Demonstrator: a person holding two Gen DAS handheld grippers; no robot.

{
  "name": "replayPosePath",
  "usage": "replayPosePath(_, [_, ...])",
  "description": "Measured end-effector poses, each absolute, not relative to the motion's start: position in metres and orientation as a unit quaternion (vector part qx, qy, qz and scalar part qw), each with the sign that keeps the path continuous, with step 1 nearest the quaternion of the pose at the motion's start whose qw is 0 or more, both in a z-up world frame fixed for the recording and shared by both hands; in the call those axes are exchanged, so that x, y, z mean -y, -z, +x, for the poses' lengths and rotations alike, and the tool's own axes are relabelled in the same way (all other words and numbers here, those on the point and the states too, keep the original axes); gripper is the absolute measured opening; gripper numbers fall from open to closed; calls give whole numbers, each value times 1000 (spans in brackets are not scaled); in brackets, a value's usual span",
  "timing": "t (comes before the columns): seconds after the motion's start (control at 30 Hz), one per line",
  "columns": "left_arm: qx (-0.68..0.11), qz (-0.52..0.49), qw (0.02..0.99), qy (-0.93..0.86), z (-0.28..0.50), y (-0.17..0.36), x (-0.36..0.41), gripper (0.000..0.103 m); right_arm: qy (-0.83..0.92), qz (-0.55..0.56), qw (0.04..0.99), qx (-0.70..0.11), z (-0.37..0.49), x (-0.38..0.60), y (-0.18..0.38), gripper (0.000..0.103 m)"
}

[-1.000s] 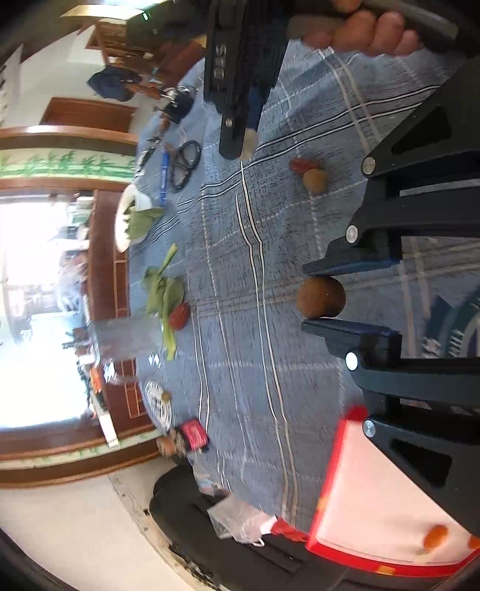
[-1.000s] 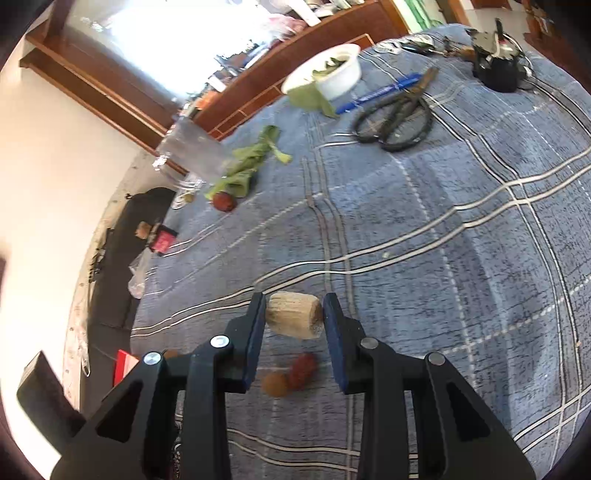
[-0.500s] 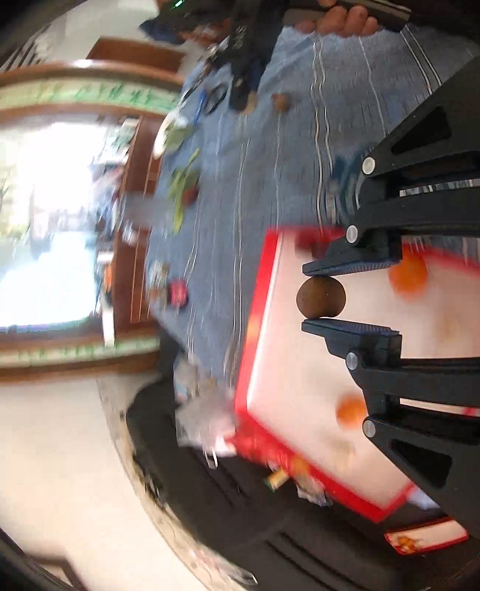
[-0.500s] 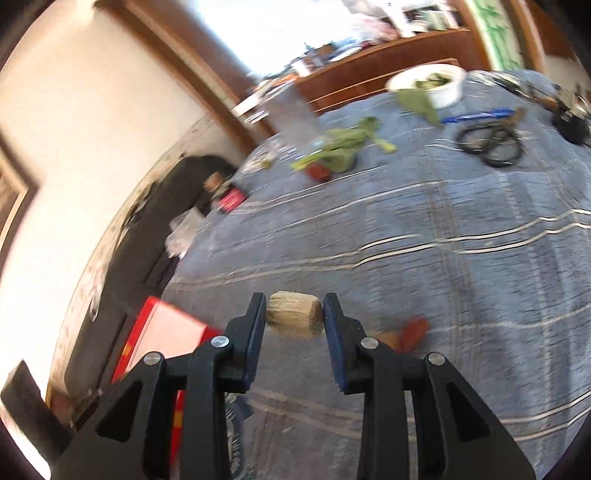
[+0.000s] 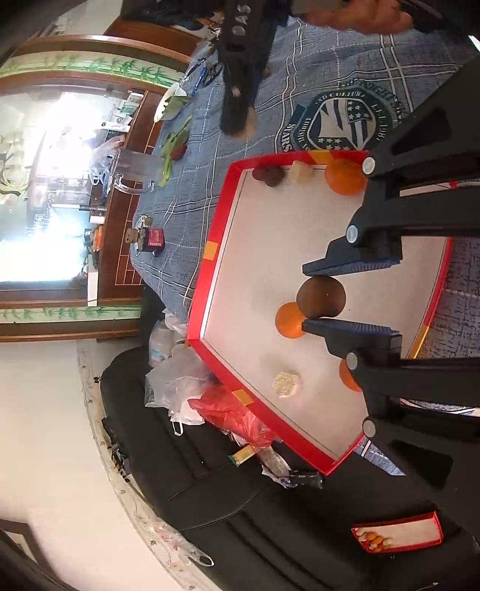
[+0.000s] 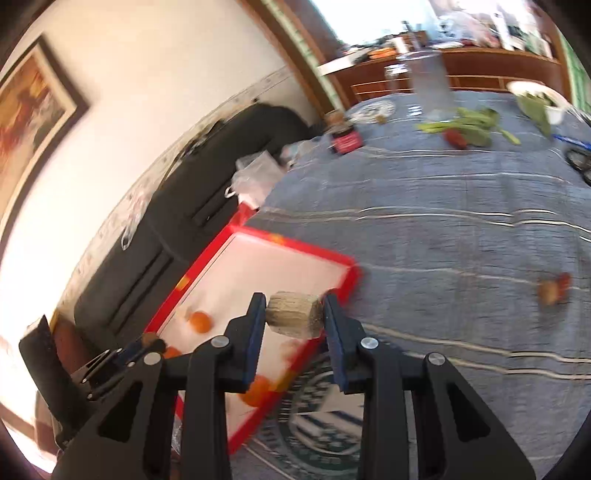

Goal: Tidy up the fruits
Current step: 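Carry the brown fruit and yam piece to the tray and release both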

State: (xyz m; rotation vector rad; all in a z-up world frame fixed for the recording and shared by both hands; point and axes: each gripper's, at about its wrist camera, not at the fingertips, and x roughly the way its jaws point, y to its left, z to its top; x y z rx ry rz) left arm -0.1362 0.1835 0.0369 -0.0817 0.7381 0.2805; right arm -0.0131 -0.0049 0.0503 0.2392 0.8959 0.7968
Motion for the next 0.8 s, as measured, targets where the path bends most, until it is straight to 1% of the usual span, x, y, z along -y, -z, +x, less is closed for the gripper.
replayPosePath(0.3, [-367,-26,921,-128,-142,-25,-185,22,-387,72,804,-447,-31,-59,-31,34])
replayPosePath(0.63, [-370,-21,921,-119,-143,-24,-192,22,-368,60,794,-480,-26,-86,-14,34])
replayPosePath(0.8, [-389,-12,914,-117,-137,-15,-191,22,-348,60,792,-498,-15,-93,-7,34])
